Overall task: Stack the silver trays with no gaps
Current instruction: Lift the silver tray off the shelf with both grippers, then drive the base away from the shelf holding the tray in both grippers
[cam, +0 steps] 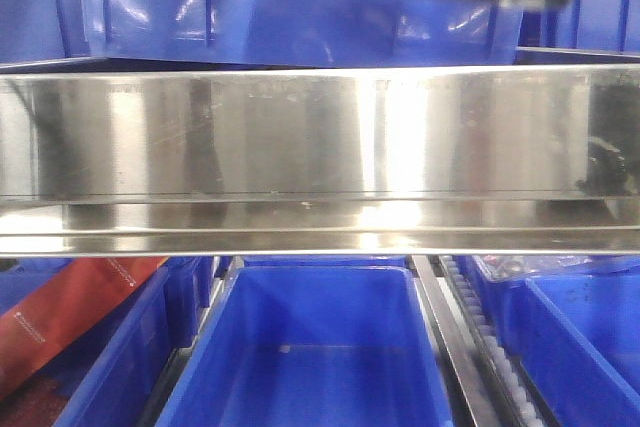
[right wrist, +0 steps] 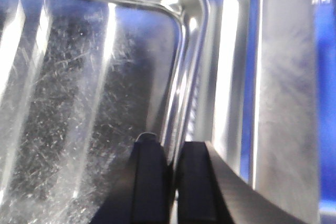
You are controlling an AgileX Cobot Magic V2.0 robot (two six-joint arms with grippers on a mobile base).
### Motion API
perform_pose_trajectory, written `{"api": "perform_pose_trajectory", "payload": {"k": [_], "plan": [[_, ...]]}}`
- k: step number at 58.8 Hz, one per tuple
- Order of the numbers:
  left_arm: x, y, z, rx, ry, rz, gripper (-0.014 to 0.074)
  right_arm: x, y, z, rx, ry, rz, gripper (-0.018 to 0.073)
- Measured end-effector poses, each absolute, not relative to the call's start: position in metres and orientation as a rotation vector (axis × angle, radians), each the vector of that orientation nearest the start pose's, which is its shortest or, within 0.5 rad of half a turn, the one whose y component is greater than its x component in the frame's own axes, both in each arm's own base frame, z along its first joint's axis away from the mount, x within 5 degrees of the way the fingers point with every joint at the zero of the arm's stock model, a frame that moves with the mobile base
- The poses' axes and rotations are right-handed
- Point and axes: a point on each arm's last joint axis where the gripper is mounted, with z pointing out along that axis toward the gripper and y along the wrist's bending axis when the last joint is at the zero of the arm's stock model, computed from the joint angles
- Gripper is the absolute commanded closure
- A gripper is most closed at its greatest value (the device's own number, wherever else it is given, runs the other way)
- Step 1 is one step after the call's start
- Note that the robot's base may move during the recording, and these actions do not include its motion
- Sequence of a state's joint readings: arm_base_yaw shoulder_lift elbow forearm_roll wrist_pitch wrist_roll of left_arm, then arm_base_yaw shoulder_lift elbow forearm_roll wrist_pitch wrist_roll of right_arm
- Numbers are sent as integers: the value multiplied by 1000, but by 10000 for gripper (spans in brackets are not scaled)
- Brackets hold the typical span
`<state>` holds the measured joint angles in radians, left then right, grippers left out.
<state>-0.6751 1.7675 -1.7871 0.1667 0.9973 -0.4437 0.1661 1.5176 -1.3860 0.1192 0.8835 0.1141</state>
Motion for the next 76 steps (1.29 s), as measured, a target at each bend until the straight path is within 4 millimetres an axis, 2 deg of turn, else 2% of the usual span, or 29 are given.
{"api": "perform_pose_trajectory", "payload": {"k": [18, 35, 54, 76], "plan": [[302, -226, 409, 314, 2309, -369, 605, 299, 59, 385, -12, 2352, 288, 628], [308, -225, 429, 341, 2100, -357, 605, 298, 57, 422, -1, 2073, 305, 628], [313, -227, 441, 371, 1941, -353, 605, 302, 56, 432, 5, 1960, 300, 628], [314, -227, 443, 380, 1912, -345, 605, 303, 56, 432, 6, 1949, 301, 628]]}}
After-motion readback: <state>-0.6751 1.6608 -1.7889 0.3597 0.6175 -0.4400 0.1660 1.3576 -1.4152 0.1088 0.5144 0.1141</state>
